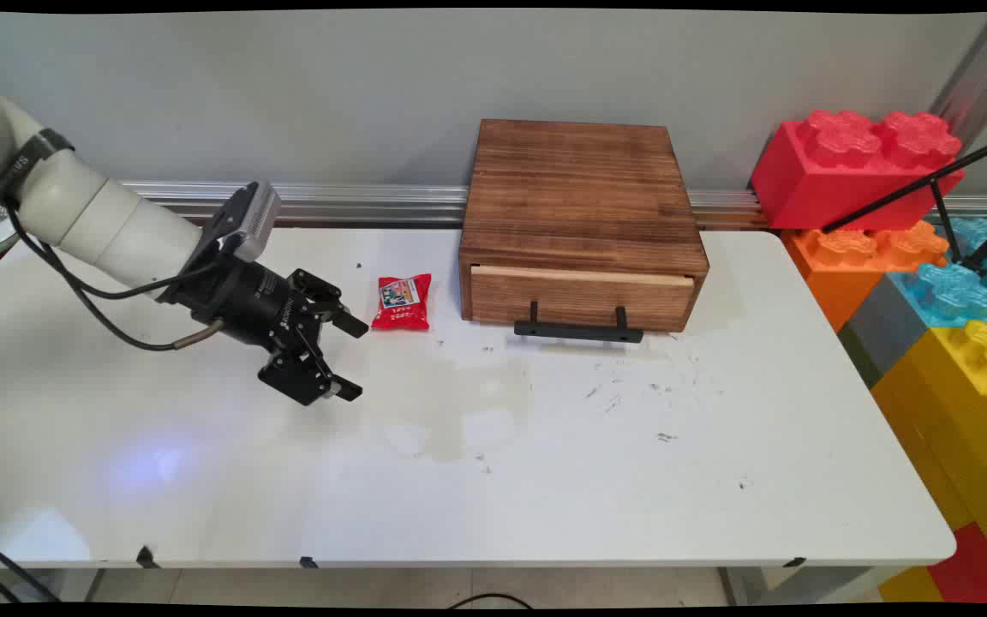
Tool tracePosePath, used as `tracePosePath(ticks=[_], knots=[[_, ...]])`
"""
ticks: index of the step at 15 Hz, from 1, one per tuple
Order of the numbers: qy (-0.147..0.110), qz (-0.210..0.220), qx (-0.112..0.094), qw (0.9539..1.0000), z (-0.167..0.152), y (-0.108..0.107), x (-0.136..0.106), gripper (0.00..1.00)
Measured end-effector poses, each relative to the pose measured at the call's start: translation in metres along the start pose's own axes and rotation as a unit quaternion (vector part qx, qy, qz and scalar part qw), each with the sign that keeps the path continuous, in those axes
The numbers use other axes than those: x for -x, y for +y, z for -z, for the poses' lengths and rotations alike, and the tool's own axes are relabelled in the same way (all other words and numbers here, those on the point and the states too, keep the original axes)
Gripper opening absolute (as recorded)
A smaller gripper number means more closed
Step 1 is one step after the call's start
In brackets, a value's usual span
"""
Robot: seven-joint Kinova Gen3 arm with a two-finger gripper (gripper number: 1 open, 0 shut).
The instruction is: Open the drawer
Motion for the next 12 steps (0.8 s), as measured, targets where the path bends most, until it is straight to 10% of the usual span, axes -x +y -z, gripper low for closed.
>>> tracePosePath(ticks=[12], knots=[[-0.008,-0.023,-0.012,0.9996,-0.011,-0.005,-0.034,1.0]])
